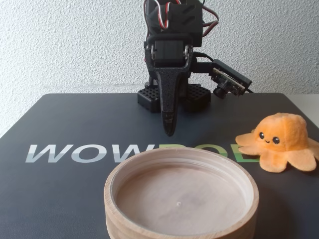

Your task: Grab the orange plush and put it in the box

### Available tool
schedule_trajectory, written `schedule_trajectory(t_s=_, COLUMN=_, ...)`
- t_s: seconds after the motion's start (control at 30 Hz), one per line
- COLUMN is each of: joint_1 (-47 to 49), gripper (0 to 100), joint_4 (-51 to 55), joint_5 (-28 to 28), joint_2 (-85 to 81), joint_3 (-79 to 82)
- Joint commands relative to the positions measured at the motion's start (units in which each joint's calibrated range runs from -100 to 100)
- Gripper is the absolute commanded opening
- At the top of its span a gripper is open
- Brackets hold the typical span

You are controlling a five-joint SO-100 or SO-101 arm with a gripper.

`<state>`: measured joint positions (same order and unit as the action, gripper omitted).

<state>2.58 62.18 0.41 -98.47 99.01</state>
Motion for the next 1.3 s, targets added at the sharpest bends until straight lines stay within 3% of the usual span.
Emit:
schedule_trajectory(t_s=0.0, joint_1=-0.2, gripper=5, joint_4=1.2, joint_5=-0.1, joint_2=-0.5, joint_3=0.7)
schedule_trajectory(t_s=1.17, joint_1=-0.4, gripper=5, joint_4=0.1, joint_5=0.1, joint_2=-0.5, joint_3=0.5)
schedule_trajectory(t_s=1.27, joint_1=3.1, gripper=6, joint_4=-0.2, joint_5=0.4, joint_2=0.2, joint_3=-3.8)
